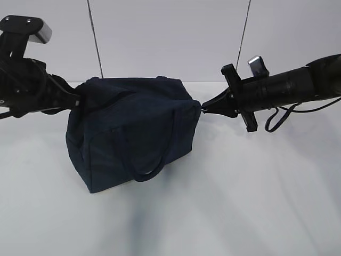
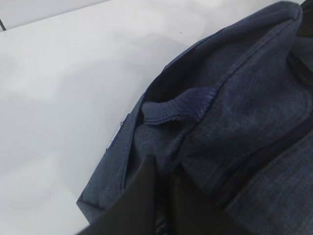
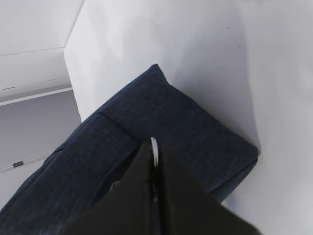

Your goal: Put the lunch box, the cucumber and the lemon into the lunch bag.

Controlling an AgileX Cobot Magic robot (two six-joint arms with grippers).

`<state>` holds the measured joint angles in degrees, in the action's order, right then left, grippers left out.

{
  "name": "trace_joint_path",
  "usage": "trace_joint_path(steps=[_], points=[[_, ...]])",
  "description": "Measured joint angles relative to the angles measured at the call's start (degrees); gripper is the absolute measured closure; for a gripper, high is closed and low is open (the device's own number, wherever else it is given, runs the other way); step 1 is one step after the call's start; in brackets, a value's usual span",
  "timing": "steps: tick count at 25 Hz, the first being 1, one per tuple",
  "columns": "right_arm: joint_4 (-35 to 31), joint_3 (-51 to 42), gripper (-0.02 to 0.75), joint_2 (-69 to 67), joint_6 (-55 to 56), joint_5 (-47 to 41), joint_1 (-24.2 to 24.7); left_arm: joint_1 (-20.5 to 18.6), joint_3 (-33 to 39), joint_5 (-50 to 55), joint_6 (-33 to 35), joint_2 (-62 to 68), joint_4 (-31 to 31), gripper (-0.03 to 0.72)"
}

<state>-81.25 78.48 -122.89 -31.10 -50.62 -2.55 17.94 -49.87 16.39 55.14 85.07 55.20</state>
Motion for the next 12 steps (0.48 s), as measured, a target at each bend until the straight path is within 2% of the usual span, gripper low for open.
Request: trace_joint_path(steps=[5,12], points=[[-0.33,-0.01,0.730,-0.67,-6.27,-2.23,0.00,0.00,0.00,-0.71,0.00,0.00,-1.25,0.693],[2.29,1.69,0.730,-3.12,-8.88,-1.34,-0.49,0.00,0.00,-1.70,0.00,0.00,-1.41,0.693]])
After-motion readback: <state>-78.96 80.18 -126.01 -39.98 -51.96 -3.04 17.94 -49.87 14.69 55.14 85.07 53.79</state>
